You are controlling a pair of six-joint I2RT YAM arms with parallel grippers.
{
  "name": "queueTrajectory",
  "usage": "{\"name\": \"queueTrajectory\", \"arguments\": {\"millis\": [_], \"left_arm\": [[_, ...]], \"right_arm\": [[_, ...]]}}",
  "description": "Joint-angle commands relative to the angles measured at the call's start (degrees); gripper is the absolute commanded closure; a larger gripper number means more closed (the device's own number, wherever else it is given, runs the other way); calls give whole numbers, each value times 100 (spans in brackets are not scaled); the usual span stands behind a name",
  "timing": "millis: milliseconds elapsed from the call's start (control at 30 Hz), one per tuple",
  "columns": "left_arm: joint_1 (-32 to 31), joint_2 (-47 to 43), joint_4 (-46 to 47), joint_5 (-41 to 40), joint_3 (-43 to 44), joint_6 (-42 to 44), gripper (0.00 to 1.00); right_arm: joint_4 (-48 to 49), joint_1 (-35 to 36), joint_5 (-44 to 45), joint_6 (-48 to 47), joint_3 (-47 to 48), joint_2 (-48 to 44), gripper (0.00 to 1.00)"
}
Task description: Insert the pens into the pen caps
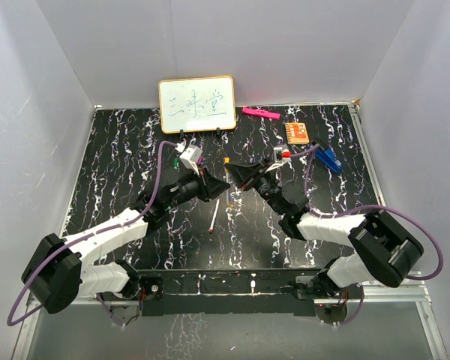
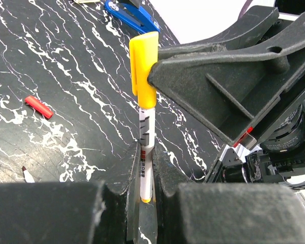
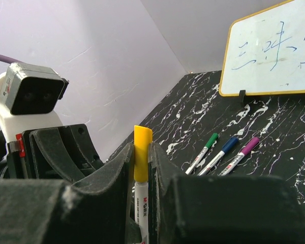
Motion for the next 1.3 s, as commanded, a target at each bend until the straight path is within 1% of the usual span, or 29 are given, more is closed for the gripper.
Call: {"name": "queueTrajectory", "arguments": {"millis": [0, 100, 400, 533, 900, 1267], "left_arm": [[-14, -233, 490, -223, 55, 14, 100], [-3, -265, 650, -348, 43, 24, 100], [217, -250, 1811, -390, -241, -429, 100], [269, -245, 1763, -399, -92, -278, 100], [599, -157, 1914, -362, 114, -175, 100], [794, 8, 1998, -216, 239, -218, 100]], "right_arm": [[-187, -10, -248, 10, -26, 13, 100], [-294, -8, -290, 11, -55, -26, 100], [-441, -6, -525, 75, -155, -11, 100], [-645, -12, -645, 82, -141, 45, 100], [-1692, 129, -731, -122, 19, 102, 100], [-2020, 531, -587, -167, 64, 272, 100]]}}
